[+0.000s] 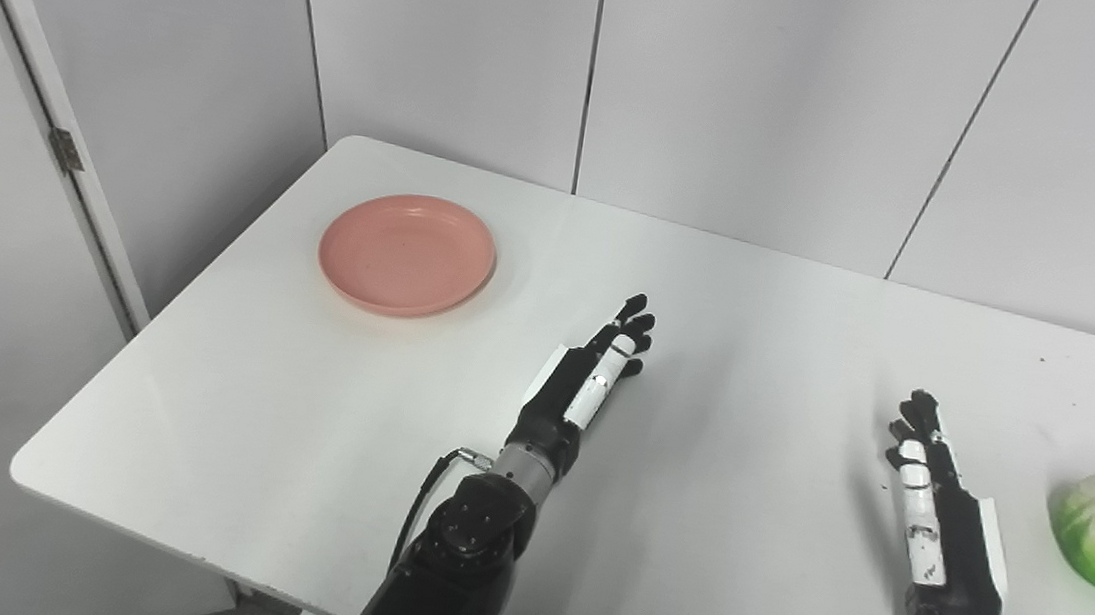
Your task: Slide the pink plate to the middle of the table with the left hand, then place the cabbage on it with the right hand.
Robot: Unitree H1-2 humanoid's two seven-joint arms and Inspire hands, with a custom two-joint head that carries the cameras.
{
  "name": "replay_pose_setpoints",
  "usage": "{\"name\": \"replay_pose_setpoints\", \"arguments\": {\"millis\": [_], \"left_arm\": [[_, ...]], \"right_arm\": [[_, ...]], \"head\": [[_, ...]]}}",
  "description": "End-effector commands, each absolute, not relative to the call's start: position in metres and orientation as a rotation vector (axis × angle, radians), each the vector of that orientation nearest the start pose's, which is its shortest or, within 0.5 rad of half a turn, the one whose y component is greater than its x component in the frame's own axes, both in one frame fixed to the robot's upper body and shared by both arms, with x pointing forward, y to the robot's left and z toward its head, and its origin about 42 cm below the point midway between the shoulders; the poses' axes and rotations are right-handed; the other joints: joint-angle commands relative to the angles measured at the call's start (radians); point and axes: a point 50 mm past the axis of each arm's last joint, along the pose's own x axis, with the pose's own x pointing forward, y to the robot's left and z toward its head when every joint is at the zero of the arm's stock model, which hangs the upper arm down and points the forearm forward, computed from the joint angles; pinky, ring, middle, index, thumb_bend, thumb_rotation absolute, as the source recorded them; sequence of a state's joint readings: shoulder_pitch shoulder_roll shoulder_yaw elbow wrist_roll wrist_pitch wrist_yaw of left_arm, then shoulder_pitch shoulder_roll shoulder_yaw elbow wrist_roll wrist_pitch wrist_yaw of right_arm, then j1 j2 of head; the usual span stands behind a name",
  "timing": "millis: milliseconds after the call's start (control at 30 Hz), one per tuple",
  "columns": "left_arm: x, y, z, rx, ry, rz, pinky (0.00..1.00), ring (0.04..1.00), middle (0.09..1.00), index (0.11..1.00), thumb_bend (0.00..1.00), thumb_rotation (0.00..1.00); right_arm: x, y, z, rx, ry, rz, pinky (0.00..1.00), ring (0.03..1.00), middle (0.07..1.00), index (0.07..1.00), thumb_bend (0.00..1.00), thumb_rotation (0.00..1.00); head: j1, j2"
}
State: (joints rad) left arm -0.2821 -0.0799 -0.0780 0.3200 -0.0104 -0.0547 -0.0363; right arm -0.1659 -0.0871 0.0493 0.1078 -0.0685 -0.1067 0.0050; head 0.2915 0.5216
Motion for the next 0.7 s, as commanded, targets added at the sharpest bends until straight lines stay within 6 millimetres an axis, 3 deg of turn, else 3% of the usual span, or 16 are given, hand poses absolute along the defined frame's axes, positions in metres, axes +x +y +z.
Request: {"name": "replay_pose_setpoints", "arguments": {"millis": [0, 167, 667], "left_arm": [[0.345, 0.124, 0.075, -0.074, 0.076, -0.216, 0.93, 0.941, 0.957, 0.945, 0.4, 1.0], [0.346, 0.123, 0.093, -0.081, 0.014, -0.211, 0.92, 0.938, 0.952, 0.946, 0.41, 1.0], [0.35, 0.13, 0.183, -0.085, -0.243, -0.187, 0.94, 0.948, 0.955, 0.952, 0.48, 1.0]], "right_arm": [[0.33, -0.22, 0.112, -0.173, -0.157, 0.088, 0.93, 0.941, 0.957, 0.957, 0.14, 1.0], [0.329, -0.219, 0.113, -0.172, -0.146, 0.089, 0.94, 0.941, 0.955, 0.959, 0.14, 1.0], [0.331, -0.22, 0.115, -0.17, -0.139, 0.088, 0.94, 0.948, 0.963, 0.968, 0.15, 1.0]], "head": [[-0.001, 0.002], [-0.001, 0.003], [0.008, 0.008]]}}
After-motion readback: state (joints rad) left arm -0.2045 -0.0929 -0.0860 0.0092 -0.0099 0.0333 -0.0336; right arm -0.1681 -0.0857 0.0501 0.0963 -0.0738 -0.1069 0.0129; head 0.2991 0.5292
